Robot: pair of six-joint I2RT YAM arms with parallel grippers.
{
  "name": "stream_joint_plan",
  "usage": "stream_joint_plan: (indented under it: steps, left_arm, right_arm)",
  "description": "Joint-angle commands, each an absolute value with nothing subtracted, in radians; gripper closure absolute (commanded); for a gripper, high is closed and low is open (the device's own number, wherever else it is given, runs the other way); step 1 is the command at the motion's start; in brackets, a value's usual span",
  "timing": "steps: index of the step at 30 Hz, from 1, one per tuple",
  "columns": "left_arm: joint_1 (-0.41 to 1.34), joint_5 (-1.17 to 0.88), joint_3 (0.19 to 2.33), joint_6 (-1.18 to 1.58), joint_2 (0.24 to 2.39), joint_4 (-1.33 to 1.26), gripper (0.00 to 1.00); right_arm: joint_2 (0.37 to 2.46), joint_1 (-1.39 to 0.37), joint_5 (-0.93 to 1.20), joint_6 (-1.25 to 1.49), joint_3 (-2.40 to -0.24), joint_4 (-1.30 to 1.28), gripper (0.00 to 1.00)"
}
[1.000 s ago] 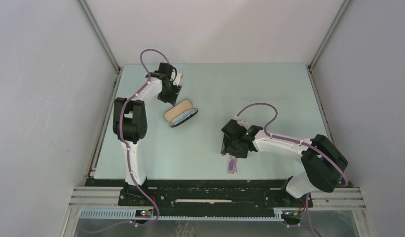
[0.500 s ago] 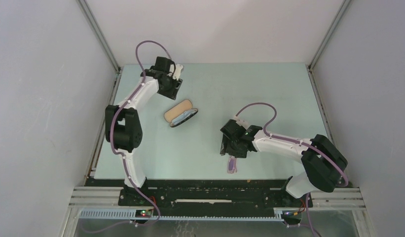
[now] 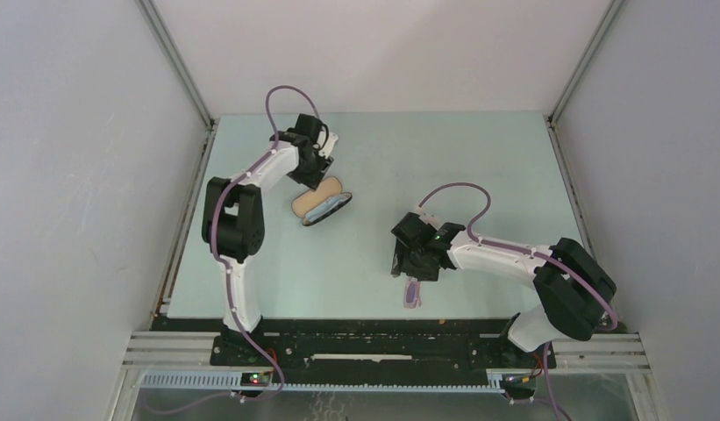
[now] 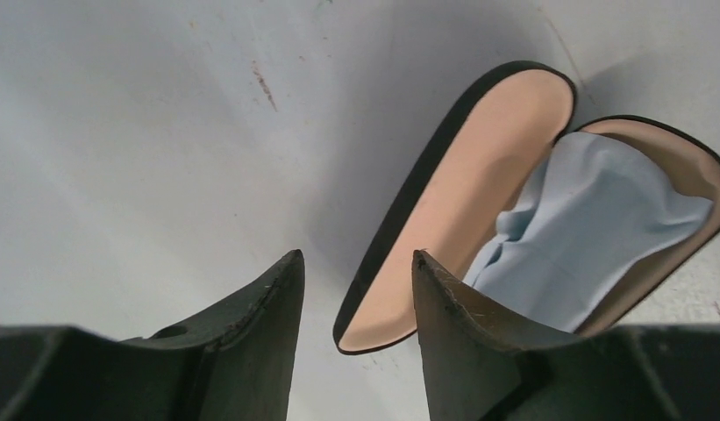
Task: Organize the sunglasses
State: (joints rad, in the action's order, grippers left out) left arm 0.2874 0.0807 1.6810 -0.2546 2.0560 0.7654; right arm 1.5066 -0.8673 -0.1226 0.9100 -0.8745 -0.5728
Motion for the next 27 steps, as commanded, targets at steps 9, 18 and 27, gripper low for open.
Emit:
stream_joint_plan:
  steps: [9,18,27]
  left_arm:
    - [0.284,0.137,1.652,-0.262,2.095,0.712,0.57]
    - [0.285,0.115,1.663,-0.250,2.102,0.737,0.75]
    - [0.316,0.117,1.637,-0.169,2.048,0.760,0.96]
  right_arm:
    - [1.503,-0.878,-0.139,0.902,-0.908,-0.572,0.29]
    - [1.503,-0.878,-0.138,0.901,-0.916,-0.573,0.29]
    - [1.482,-0.866,-0.156,0.896,-0.926,-0.587,0.29]
